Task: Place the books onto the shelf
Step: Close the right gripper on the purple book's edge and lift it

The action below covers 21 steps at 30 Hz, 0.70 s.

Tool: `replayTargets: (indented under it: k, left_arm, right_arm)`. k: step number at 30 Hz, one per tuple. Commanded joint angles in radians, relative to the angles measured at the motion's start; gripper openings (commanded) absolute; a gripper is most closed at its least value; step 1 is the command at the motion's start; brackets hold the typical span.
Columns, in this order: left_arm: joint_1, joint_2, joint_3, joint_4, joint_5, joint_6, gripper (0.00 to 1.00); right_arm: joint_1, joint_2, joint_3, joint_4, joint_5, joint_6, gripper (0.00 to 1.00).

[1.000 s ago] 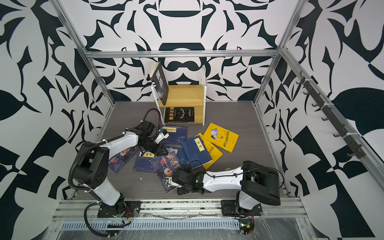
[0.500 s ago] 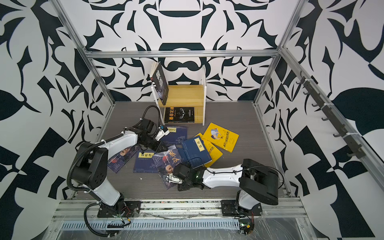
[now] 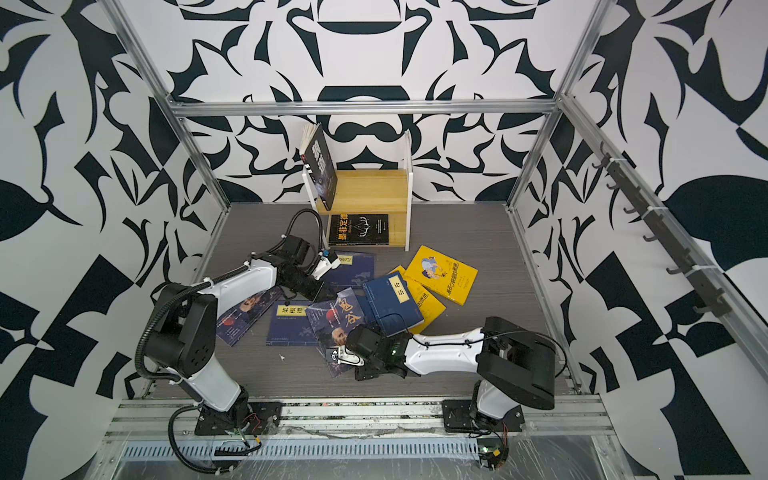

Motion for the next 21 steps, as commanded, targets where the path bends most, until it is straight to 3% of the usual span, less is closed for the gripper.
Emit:
replayTargets:
  k: [1, 4, 10, 16, 21]
  left_arm:
    - [-0.016, -0.041, 0.000, -0.171, 0.076, 0.011, 0.00]
    - [0.020, -0.071, 0.009, -0.174, 0.074, 0.001, 0.00]
    - [0.129, -0.119, -0.002, -0.098, 0.034, -0.143, 0.00]
    - [0.185, -0.161, -0.016, -0.049, 0.075, -0.279, 0.00]
    - [0.187, -0.178, -0.029, -0.020, 0.119, -0.341, 0.00]
  right_arm:
    - [-0.046, 0.019, 0.022, 0.030, 0.145, -0.004, 0.88]
    - [-0.046, -0.017, 0.036, -0.028, 0.132, 0.008, 0.88]
    - [-0.047, -0.110, 0.084, -0.193, 0.088, 0.055, 0.89]
    - [-0.035, -0.184, 0.185, -0.285, 0.075, 0.170, 0.89]
    - [0.040, -0.111, 0.309, -0.252, 0.218, 0.256, 0.88]
